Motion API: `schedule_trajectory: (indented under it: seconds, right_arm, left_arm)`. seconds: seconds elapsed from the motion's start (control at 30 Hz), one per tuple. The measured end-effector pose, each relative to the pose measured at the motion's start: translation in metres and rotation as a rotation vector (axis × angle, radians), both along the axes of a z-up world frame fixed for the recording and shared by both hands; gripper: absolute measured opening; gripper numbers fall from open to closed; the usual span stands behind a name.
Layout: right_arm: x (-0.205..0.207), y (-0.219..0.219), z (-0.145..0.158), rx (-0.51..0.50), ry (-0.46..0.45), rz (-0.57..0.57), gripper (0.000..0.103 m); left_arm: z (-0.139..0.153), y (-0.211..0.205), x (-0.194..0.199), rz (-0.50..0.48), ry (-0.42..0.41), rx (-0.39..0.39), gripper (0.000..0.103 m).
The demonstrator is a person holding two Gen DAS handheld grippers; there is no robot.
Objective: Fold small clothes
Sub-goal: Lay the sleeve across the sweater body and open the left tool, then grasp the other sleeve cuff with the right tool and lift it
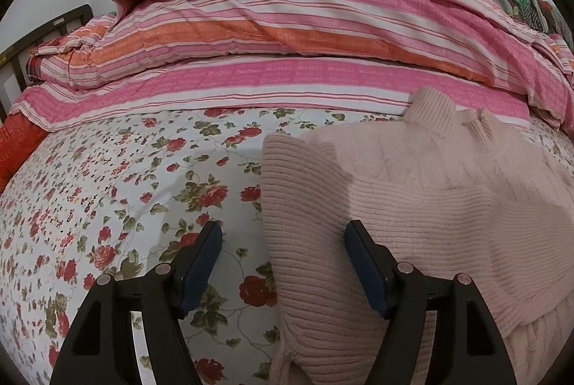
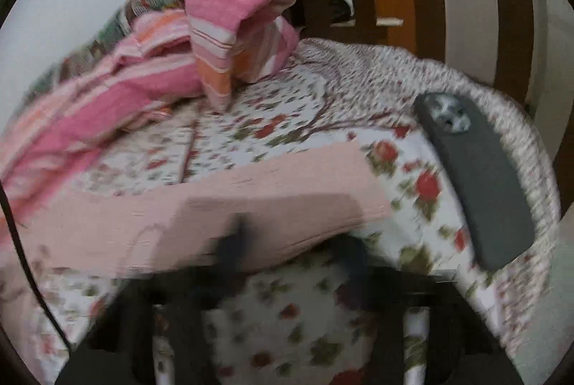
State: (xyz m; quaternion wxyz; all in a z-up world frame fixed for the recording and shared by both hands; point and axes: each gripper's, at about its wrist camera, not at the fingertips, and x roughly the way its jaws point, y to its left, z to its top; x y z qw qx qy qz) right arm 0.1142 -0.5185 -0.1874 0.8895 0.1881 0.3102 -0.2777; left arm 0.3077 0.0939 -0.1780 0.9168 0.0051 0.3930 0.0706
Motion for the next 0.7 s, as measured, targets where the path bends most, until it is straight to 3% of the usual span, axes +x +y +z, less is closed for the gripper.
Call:
schedule_trajectory:
  seconds: [0.17, 0.37, 0.5, 0.7]
  right_arm:
    - [0.001, -0.002, 0.01, -0.004, -0.012, -0.005, 0.006]
    - [0.011, 0.025, 0.05, -0.115, -0.015, -0.022, 0.005]
    - [0.027, 0.062, 0.093, -0.178, -0.055, 0.02, 0.005]
    - [0.071, 0.156, 0.149, -0.26, -0.103, 0.166, 0.005]
  left_arm:
    - [0.0, 0.001, 0.001, -0.001, -0.001, -0.004, 0.07]
    - [0.001, 0.007, -0.001, -0.011, -0.01, -0.053, 0.071]
    - [0.002, 0.015, -0.004, -0.011, -0.018, -0.104, 0.077]
    - [0.014, 0.032, -0.026, -0.017, -0.016, -0.194, 0.078]
